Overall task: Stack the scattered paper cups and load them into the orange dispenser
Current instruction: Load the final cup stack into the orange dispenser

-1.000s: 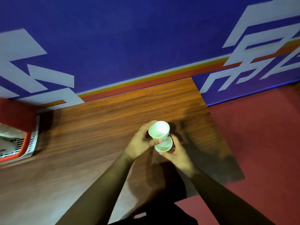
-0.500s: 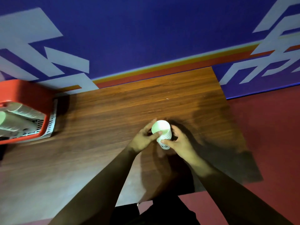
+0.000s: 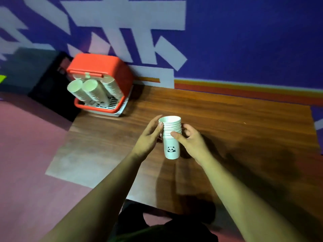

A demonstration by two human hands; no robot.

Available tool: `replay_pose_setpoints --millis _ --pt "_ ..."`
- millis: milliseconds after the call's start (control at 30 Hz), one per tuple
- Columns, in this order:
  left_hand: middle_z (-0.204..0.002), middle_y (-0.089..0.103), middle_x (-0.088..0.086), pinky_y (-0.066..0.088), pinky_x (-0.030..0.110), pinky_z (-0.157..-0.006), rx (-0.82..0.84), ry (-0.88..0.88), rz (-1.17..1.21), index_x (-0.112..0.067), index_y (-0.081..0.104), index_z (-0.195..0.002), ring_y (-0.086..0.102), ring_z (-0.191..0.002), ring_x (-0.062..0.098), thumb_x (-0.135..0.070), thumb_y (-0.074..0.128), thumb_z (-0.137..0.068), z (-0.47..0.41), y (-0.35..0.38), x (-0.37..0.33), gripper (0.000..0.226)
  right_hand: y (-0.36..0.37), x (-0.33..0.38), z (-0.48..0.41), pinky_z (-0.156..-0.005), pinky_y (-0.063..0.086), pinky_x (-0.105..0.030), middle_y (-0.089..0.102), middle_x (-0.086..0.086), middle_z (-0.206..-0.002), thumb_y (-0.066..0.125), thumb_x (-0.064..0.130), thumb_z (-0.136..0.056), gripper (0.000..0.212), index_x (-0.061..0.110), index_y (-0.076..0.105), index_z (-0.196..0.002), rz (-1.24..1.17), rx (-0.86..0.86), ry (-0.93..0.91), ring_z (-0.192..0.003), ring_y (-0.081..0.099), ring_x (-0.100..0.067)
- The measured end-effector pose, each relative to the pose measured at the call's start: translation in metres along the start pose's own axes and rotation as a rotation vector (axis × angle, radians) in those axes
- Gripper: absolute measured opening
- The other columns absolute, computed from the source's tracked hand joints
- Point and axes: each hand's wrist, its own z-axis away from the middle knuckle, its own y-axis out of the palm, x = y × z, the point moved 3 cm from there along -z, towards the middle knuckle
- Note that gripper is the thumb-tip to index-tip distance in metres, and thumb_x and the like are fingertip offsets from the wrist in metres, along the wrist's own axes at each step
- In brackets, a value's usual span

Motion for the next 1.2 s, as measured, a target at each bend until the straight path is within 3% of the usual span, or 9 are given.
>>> replay_pose_setpoints --millis 67,233,333,433,667,800,933,1067,1200 --pt "-0.123 0.069 -0.003 0.056 0.033 -0.081 -0.049 0.021 0.034 -0.034 0.053 -0.138 0.066 -0.094 0.009 -0.04 0.052 -0.102 0.005 -0.04 0.001 0.037 0.04 0.012 -0.008 -0.094 0.052 -0.032 0.07 0.007 -0.113 0.081 0.018 -0.078 0.036 0.03 0.059 -0.105 0.02 0.06 -0.019 -0.106 0.067 -0.01" --pt "-0.129 0.067 -0.005 0.054 0.028 -0.085 -0.053 0.053 0.075 -0.03 0.051 -0.143 0.064 -0.106 0.009 -0.035 0.053 -0.103 0.006 -0.143 0.008 0.04 0.141 0.034 -0.03 -0.084 0.048 -0.018 0.062 0.016 -0.113 0.081 0.012 -0.078 0.053 0.031 0.046 -0.114 0.079 0.127 0.012 -0.097 0.061 0.006" --pt "-0.13 0.066 -0.005 0.053 0.023 -0.087 -0.018 0.075 0.064 -0.027 0.05 -0.145 0.063 -0.112 0.004 -0.03 0.055 -0.103 0.001 -0.198 0.012 0.043 0.193 0.036 -0.043 -0.092 0.049 -0.027 0.061 0.018 -0.113 0.081 0.01 -0.077 0.051 0.033 0.047 -0.108 0.099 0.097 0.04 -0.101 0.059 0.004" --pt "-0.132 0.065 -0.007 0.05 0.026 -0.099 0.015 0.106 0.05 -0.031 0.054 -0.141 0.06 -0.12 0.005 -0.028 0.057 -0.102 -0.01 -0.258 0.014 0.039 0.249 0.041 -0.063 -0.096 0.051 -0.033 0.063 0.011 -0.119 0.084 0.012 -0.074 0.052 0.035 0.053 -0.109 0.135 0.06 0.022 -0.11 0.061 -0.005" --pt "-0.146 0.054 -0.019 0.039 0.039 -0.117 0.149 0.095 0.038 -0.039 0.047 -0.146 0.05 -0.135 0.002 -0.046 0.064 -0.093 -0.029 -0.331 0.019 0.057 0.316 0.054 -0.087 -0.086 0.051 -0.021 0.066 0.014 -0.116 0.084 0.014 -0.074 0.054 0.036 0.055 -0.114 0.123 -0.016 -0.007 -0.108 0.063 -0.002" --pt "-0.156 0.044 -0.011 0.035 0.05 -0.119 0.26 0.073 0.067 -0.033 0.031 -0.157 0.041 -0.144 0.012 -0.032 0.076 -0.087 -0.041 -0.36 0.028 0.083 0.342 0.058 -0.104 -0.084 0.056 -0.026 0.07 0.004 -0.118 0.073 0.013 -0.085 0.038 0.027 0.057 -0.116 0.033 0.063 0.051 -0.105 0.068 -0.008" --pt "-0.148 0.053 0.004 0.042 0.053 -0.113 0.232 0.038 0.138 -0.026 0.033 -0.156 0.052 -0.136 0.024 -0.01 0.074 -0.087 -0.05 -0.384 0.037 0.083 0.358 0.066 -0.125 -0.078 0.06 -0.033 0.069 0.003 -0.114 0.057 0.029 -0.098 0.017 0.027 0.062 -0.114 0.103 0.128 0.089 -0.1 0.068 -0.014" --pt "-0.146 0.056 0.007 0.042 0.055 -0.113 0.18 0.011 0.148 -0.023 0.035 -0.154 0.053 -0.135 0.028 -0.002 0.069 -0.09 -0.059 -0.407 0.049 0.076 0.359 0.09 -0.165 -0.08 0.053 -0.029 0.061 -0.003 -0.115 0.067 0.026 -0.091 0.03 0.012 0.063 -0.118 0.491 -0.13 -0.201 -0.093 0.065 -0.017" --pt "-0.147 0.054 0.008 0.043 0.057 -0.112 0.128 -0.015 0.135 -0.021 0.034 -0.155 0.054 -0.134 0.029 -0.006 0.07 -0.09 -0.065 -0.422 0.061 0.076 0.38 0.11 -0.203 -0.085 0.052 -0.035 0.053 -0.008 -0.125 0.071 0.017 -0.084 0.043 0.006 0.06 -0.124 0.884 -0.112 -0.506 -0.093 0.061 -0.022"
